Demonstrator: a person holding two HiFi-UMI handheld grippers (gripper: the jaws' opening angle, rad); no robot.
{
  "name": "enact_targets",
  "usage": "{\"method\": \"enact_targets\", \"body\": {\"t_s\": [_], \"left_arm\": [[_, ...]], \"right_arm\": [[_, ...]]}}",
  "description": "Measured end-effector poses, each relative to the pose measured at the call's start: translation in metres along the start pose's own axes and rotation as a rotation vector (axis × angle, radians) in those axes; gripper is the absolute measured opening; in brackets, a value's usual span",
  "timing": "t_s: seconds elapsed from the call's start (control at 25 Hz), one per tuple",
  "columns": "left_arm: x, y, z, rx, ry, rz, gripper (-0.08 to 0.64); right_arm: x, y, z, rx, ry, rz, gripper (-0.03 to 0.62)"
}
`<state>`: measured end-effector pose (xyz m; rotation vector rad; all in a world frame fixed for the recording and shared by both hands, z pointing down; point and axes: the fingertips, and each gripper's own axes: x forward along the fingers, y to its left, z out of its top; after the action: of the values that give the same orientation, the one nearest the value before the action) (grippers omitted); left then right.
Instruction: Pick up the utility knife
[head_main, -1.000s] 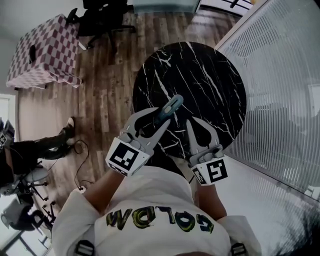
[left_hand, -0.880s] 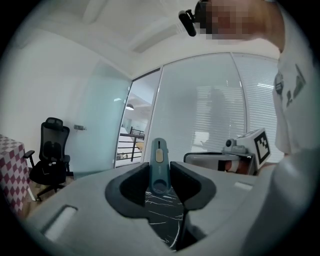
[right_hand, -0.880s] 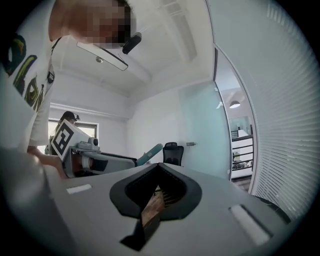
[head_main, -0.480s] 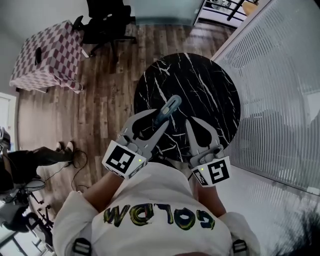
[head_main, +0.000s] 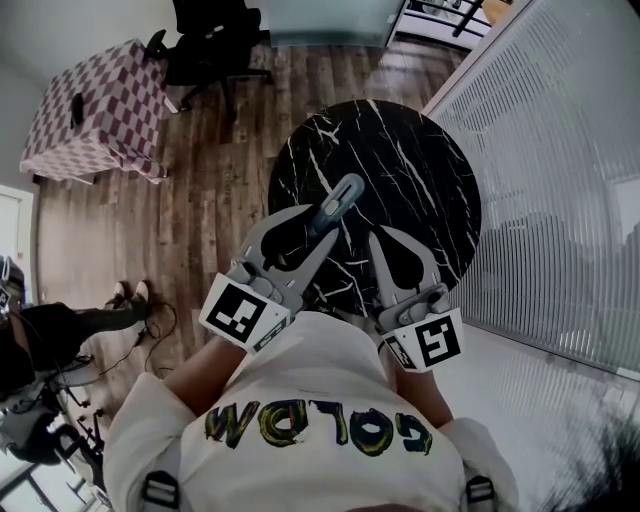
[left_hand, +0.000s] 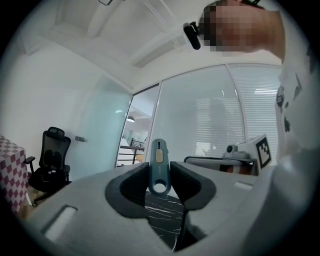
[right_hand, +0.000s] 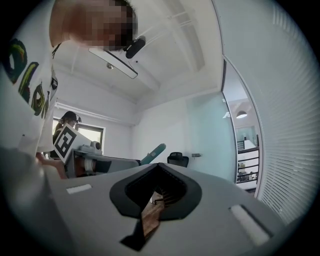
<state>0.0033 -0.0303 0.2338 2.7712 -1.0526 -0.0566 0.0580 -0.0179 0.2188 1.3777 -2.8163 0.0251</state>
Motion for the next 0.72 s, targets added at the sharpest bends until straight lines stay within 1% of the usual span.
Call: {"method": "enact_targets", "body": {"t_s": [0.36, 0.72], "left_arm": [[0.0054, 0.0005, 0.0065, 0.003, -0.017, -0.014, 0.138], [0.005, 0.0011, 0.0047, 0.0, -0.021, -0.013, 0.138]], "right_arm": [[0.0028, 0.0002, 0.0047, -0.012, -0.007, -0.007, 0.002], [0.0021, 0.0012, 0.0022, -0.013, -0.005, -0.013, 0.002]]}}
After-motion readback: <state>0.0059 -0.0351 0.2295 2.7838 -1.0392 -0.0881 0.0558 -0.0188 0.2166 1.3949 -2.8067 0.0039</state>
